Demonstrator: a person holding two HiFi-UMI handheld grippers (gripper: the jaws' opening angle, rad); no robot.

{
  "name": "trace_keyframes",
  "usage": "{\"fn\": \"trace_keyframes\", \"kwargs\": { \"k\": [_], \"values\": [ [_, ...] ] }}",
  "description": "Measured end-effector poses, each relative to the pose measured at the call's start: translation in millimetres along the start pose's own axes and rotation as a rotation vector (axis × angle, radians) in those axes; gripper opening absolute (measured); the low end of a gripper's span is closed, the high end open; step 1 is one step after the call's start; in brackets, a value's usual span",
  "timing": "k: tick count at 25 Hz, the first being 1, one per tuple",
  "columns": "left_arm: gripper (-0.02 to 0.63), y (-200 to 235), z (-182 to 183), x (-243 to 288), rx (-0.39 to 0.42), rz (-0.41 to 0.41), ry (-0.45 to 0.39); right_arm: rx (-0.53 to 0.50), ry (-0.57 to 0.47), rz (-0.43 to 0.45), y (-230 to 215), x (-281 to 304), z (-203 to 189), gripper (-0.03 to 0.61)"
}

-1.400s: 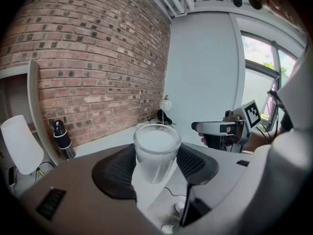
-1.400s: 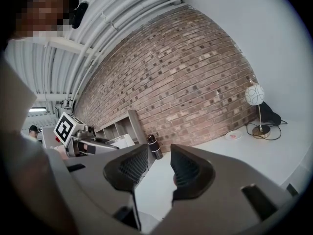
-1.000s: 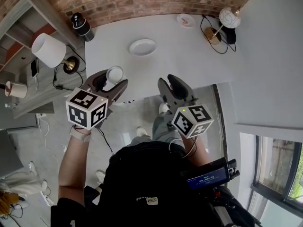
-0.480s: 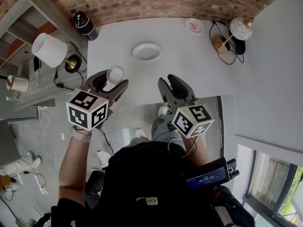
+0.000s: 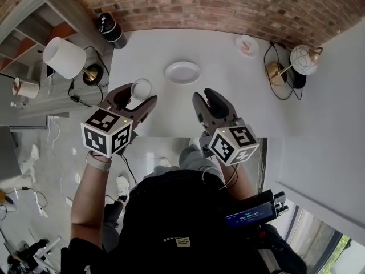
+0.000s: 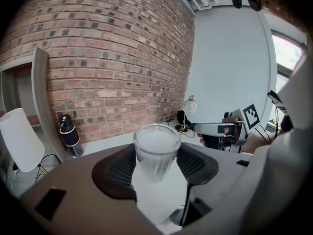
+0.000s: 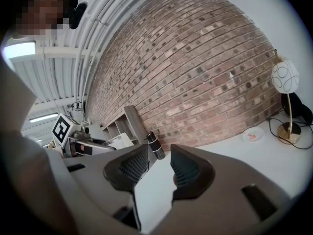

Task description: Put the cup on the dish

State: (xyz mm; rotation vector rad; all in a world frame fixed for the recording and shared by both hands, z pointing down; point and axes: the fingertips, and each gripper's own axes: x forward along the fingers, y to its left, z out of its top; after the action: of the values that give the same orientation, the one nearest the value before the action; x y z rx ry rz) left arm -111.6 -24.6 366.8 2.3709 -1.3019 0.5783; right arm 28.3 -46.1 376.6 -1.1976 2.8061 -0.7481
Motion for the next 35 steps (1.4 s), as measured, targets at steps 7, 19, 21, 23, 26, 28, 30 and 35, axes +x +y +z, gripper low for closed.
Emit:
{"fn": "trace_keyframes", "kwargs": {
  "k": [7, 19, 21, 23, 26, 28, 30, 35],
  "values": [
    [0.264, 3.3, 14.5, 24.3, -0.037, 0.071, 0.002, -0.002, 0.033, 0.072, -29.5, 17.7, 15.4, 0.147],
    [0.264, 3.9, 27.1, 58.4, -0.089, 0.166, 0.009, -0.007, 0.091, 0.162, -70.1, 40.9, 28.2, 0.147],
    [0.264, 4.0, 25.3, 62.0, -0.092, 0.172, 0.015, -0.008, 0.101, 0.169, -71.6, 43.6, 27.1, 0.147],
    [0.264, 5.9, 23.1, 64.1, -0.097, 0.177, 0.018, -0.011, 0.11, 0.176, -71.0, 46.0, 26.2, 0.147],
    [0.264, 11.2, 21.3, 64.3, -0.108, 0.182, 0.016, -0.018, 0.124, 0.182, -68.3, 50.2, 24.8, 0.147],
    [0.264, 14.3, 20.0, 65.0, -0.109, 0.182, 0.016, -0.023, 0.134, 0.179, -67.2, 52.3, 23.4, 0.147],
    [0.264, 17.0, 18.0, 66.7, -0.107, 0.177, 0.018, -0.027, 0.142, 0.174, -66.4, 53.8, 22.3, 0.147],
    [0.263, 27.3, 11.8, 75.0, -0.089, 0.161, 0.029, -0.035, 0.151, 0.151, -66.4, 60.4, 23.2, 0.147]
  ]
}}
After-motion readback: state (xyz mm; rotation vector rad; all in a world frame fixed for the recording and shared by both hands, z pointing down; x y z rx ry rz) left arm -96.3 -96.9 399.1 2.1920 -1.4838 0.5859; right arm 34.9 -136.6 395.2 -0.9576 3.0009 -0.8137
